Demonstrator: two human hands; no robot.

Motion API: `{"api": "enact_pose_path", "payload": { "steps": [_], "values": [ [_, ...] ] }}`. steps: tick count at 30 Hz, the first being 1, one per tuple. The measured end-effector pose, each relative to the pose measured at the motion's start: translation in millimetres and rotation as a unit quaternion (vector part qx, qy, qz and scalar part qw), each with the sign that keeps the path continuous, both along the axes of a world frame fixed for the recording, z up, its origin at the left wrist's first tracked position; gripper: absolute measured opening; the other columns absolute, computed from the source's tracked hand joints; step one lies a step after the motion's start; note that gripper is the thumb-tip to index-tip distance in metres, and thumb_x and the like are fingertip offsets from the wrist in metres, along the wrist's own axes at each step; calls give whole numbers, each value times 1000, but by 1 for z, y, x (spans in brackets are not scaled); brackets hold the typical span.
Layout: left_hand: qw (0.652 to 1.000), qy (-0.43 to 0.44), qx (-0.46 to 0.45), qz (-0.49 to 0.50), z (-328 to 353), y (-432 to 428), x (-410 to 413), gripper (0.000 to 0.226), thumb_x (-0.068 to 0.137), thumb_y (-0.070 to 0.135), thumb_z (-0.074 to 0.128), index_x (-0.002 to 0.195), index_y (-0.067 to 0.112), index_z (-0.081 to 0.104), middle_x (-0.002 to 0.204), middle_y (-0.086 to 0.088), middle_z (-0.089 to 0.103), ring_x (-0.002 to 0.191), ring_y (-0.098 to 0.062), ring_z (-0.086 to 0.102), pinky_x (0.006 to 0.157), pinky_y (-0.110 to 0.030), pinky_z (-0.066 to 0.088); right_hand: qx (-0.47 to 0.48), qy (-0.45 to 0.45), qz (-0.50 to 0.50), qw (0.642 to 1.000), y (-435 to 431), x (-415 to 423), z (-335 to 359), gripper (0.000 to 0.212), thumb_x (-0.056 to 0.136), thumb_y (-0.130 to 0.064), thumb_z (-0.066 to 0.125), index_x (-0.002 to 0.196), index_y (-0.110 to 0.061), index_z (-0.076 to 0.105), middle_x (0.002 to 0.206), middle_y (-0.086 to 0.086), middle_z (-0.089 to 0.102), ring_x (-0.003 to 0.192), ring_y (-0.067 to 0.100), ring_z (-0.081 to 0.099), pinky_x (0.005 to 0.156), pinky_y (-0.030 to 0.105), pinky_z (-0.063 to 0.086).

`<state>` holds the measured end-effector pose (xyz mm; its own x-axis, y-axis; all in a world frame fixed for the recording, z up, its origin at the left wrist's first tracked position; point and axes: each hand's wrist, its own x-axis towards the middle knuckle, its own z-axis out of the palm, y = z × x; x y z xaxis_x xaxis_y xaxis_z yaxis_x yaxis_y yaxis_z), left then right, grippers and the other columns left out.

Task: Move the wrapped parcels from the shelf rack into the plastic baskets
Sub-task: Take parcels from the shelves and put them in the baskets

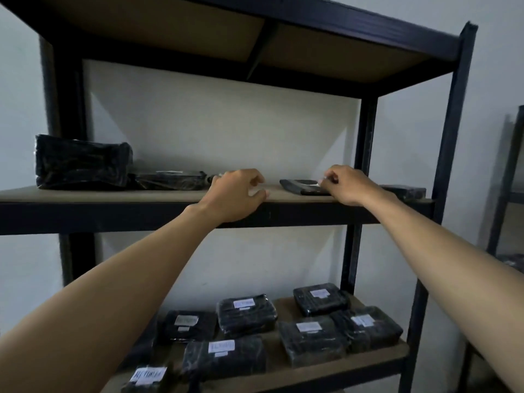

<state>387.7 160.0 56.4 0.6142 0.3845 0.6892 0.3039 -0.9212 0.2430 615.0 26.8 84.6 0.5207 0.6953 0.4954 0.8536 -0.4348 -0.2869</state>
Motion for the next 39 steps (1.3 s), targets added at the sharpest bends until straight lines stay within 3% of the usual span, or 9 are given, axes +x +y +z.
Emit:
{"api": "enact_pose_path", "payload": {
  "steps": [4, 6, 9, 13, 20, 25, 30, 36, 39],
  "values": [
    [999, 7, -21, 29, 12, 9, 27, 35, 90, 46, 56, 116, 23, 59, 98, 11, 58, 100, -15, 57, 98, -46, 43, -84, 23, -35, 996, 25, 36, 11, 39, 96, -53, 45, 85, -16, 52, 92, 7, 56, 77, 21, 52, 59, 32, 34],
    [998, 23, -16, 48, 17, 12, 41, 36, 90, 47, 55, 117, 23, 59, 100, 11, 58, 99, -14, 57, 98, -45, 43, -124, 21, -43, 991, 38, 49, 11, 44, 94, -59, 44, 86, -16, 53, 92, 6, 57, 75, 19, 51, 57, 32, 32],
    [996, 43, -13, 75, 24, 17, 60, 39, 90, 48, 55, 119, 23, 58, 102, 9, 59, 102, -15, 57, 100, -44, 41, -166, 26, -44, 985, 55, 64, 10, 69, 88, -72, 41, 116, -12, 60, 118, 10, 60, 96, 25, 57, 69, 33, 39],
    [988, 97, 0, 121, 27, 20, 85, 43, 91, 50, 52, 123, 22, 56, 116, 5, 62, 110, -18, 55, 103, -43, 33, -189, 66, -64, 978, 61, 74, 14, 100, 74, -87, 42, 141, -13, 46, 150, 11, 41, 130, 33, 44, 91, 40, 37],
    [978, 160, -16, 133, 27, 18, 112, 48, 91, 55, 50, 127, 24, 55, 121, 6, 59, 116, -18, 51, 101, -44, 28, -58, 180, -13, 982, 56, 95, 11, 99, 60, -70, 77, 129, -6, 47, 127, 10, 55, 98, 26, 51, 79, 35, 42],
    [979, 149, -15, 139, 29, 20, 114, 49, 90, 56, 51, 126, 24, 56, 119, 6, 60, 114, -17, 52, 103, -45, 26, 35, 207, 43, 977, 57, 105, 13, 98, 47, -52, 93, 122, -12, 45, 118, 7, 58, 108, 27, 56, 90, 39, 48],
    [981, 137, -22, 134, 28, 20, 115, 49, 89, 57, 52, 126, 25, 55, 121, 6, 60, 116, -17, 51, 103, -44, 26, 77, 206, 90, 971, 54, 112, 11, 121, 16, -63, 90, 121, -24, 47, 125, 4, 58, 117, 25, 52, 101, 47, 45],
    [982, 133, -27, 135, 26, 23, 113, 50, 88, 58, 52, 128, 27, 54, 122, 8, 60, 119, -17, 49, 102, -44, 27, 125, 208, 150, 959, 47, 95, 6, 124, 55, -28, 95, 147, -19, 13, 144, 4, 41, 133, 25, 40, 108, 38, 34],
    [983, 123, -30, 136, 26, 23, 105, 50, 88, 58, 52, 128, 27, 54, 120, 8, 61, 119, -17, 50, 103, -46, 26, 144, 162, 166, 962, 53, 90, 5, 141, 56, -28, 94, 153, -28, -8, 153, 11, 27, 141, 30, 27, 115, 48, 26]
  ]
}}
